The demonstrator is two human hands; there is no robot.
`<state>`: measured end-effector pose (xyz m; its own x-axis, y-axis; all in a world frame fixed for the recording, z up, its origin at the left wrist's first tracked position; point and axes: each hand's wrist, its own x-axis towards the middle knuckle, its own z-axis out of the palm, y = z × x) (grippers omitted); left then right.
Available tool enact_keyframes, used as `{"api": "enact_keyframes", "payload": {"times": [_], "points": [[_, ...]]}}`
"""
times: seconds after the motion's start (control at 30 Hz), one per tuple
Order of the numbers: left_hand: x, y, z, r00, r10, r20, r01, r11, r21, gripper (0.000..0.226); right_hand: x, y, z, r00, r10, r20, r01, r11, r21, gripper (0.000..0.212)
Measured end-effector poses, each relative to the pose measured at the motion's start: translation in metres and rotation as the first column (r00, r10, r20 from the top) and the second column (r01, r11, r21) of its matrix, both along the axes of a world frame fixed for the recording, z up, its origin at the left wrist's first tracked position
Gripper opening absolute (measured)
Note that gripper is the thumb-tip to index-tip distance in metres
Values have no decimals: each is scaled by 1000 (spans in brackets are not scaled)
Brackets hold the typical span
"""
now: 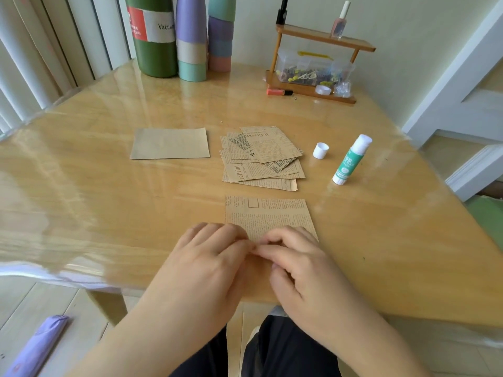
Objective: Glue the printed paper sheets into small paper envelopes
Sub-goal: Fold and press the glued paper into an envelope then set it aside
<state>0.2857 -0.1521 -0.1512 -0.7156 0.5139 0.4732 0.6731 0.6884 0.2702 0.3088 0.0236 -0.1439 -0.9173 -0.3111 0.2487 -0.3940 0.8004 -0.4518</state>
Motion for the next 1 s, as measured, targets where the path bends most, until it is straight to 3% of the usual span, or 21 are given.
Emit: {"api": "enact_keyframes", "payload": {"times": [0.5,0.67,0.87,1.0], "points": [[7,-3,-11,999,13,37,-13,1000,-10,33,12,43,0,974,-212,-81,211,977,-15,42],[-4,3,-2,996,-7,92,7,1000,4,31,4,28,5,980,-182,-81,180,983,-33,38],[-13,9,-2,994,-51,100,49,999,21,32,-9,7,0,997,-58,-48,57,998,-9,52],[-15,6,-7,998,-30,63,29,999,23,33,-9,13,-2,993,-102,-60,102,995,-11,44]]}}
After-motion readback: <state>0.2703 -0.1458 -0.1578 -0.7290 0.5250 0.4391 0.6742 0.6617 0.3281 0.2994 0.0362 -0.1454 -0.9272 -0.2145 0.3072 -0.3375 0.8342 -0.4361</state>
